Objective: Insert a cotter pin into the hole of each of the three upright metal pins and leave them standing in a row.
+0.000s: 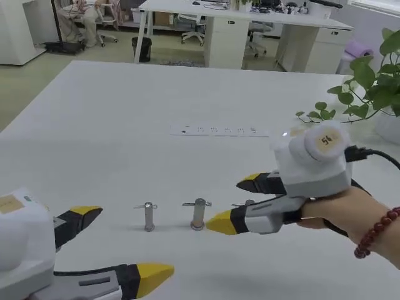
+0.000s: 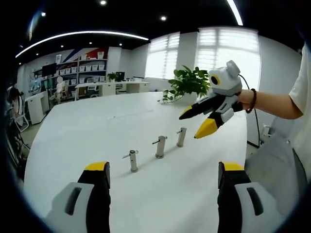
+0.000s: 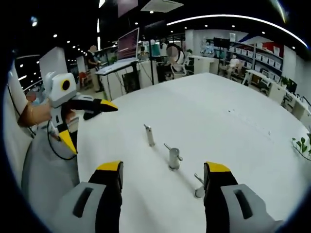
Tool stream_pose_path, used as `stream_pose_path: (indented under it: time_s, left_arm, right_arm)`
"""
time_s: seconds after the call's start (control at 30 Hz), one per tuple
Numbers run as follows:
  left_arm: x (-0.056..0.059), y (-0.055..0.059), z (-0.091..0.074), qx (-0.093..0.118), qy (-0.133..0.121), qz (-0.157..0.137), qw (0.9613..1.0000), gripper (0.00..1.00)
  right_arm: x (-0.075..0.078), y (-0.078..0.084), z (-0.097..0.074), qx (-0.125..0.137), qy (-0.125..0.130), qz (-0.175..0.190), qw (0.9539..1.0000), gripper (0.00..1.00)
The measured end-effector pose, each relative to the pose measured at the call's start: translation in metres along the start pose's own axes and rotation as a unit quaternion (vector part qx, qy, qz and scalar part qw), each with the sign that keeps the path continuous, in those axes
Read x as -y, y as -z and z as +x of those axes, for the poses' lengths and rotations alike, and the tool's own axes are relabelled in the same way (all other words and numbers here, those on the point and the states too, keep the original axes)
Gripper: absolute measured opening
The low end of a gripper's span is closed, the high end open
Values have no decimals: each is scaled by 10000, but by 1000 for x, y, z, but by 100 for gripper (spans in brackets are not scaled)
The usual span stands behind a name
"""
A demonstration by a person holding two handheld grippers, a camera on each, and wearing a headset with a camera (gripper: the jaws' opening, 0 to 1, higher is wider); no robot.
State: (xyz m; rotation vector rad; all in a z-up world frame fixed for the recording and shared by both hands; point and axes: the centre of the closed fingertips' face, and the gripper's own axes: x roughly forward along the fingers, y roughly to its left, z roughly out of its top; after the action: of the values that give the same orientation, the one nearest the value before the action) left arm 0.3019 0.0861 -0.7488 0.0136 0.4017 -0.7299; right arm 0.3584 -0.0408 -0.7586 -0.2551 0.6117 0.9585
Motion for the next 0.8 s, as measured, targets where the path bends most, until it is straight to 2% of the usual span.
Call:
stream_pose_path:
  time_s: [0.1, 0.2, 0.33, 0.5, 0.6, 0.7, 0.8]
  left_arm:
    - [0, -1, -3, -12, -41, -11, 10000, 95]
    - [0, 0, -6, -100, -188, 51, 9998, 95]
    - [0, -2, -11, -81, -279, 24, 9996, 99]
    - [-3, 3, -15, -172, -436, 1, 9989, 99]
    - [-3, 5, -17, -199, -490, -31, 9986, 99]
    - [-3, 5, -19, -229, -526, -18, 9984, 99]
    - [-2, 4, -20, -219, -557, -41, 9982, 99]
  right_arm:
    - [0, 5, -11, 131, 109, 161, 9997, 71]
    - [-1, 12, -19, 232, 191, 214, 9993, 73]
    - [-1, 20, -31, 383, 306, 342, 9982, 76]
    - [0, 30, -44, 534, 479, 481, 9963, 84]
    - [-1, 36, -50, 554, 516, 534, 9957, 85]
    - [-4, 38, -54, 663, 523, 624, 9945, 91]
    - [-6, 43, -56, 644, 514, 659, 9944, 94]
